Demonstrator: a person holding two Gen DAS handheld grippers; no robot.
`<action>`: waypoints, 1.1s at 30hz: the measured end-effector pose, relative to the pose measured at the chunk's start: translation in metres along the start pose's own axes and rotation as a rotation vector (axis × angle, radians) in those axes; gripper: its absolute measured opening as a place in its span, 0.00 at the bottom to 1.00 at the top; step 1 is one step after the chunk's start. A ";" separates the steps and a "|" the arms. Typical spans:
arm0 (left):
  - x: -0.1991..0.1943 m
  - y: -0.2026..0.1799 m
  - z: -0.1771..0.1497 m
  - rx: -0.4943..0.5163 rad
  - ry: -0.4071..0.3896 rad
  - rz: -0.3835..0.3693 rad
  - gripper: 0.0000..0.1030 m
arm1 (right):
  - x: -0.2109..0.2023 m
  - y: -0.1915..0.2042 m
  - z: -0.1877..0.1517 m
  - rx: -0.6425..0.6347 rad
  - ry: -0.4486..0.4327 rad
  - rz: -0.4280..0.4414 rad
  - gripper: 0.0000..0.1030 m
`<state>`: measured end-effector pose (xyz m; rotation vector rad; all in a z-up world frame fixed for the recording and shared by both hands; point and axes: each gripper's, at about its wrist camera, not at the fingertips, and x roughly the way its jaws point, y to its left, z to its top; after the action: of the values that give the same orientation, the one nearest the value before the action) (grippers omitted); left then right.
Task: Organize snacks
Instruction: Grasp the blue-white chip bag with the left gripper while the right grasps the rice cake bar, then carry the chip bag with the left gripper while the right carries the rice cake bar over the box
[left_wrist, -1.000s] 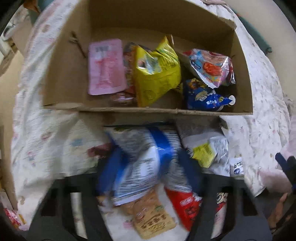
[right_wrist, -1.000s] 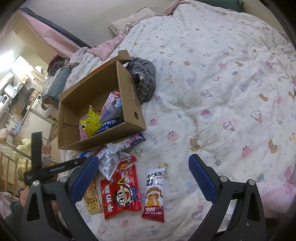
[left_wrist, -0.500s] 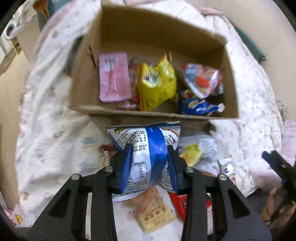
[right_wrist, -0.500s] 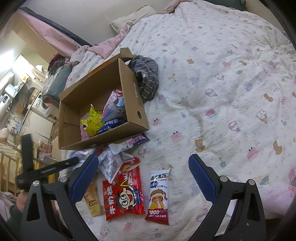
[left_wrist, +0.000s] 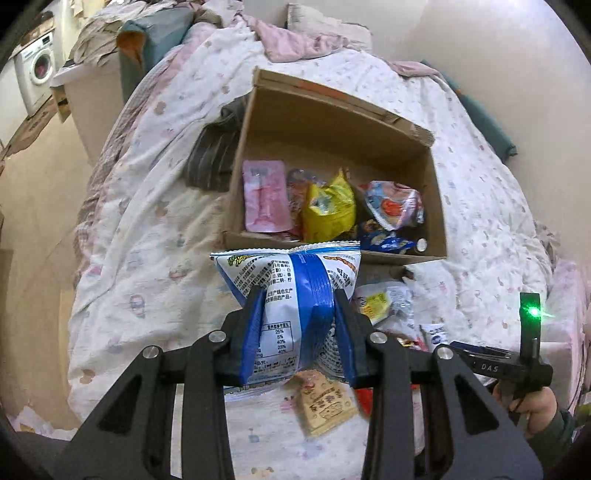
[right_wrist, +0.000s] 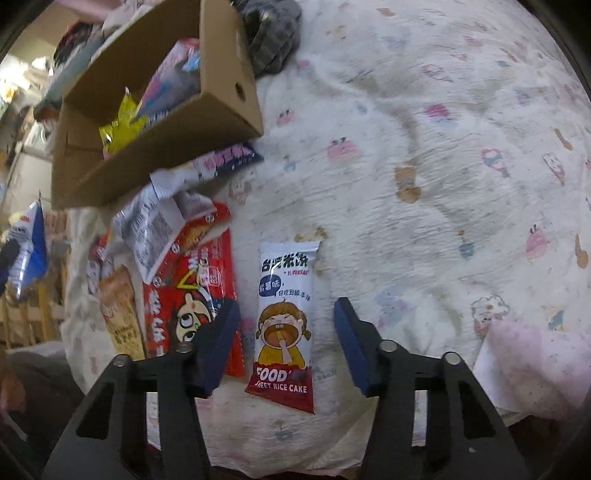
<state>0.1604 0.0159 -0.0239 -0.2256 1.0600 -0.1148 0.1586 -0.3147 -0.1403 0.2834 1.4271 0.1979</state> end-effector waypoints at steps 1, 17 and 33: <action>0.000 0.001 -0.002 0.001 -0.002 0.005 0.31 | 0.004 0.002 0.000 -0.010 0.008 -0.017 0.48; 0.011 -0.006 -0.018 0.061 -0.006 0.056 0.31 | -0.024 -0.001 -0.002 0.007 -0.169 -0.053 0.30; -0.001 -0.011 -0.018 0.086 -0.059 0.074 0.31 | -0.098 0.021 -0.005 -0.034 -0.413 0.129 0.30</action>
<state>0.1447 0.0032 -0.0291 -0.1118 1.0011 -0.0861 0.1411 -0.3243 -0.0419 0.3651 0.9970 0.2528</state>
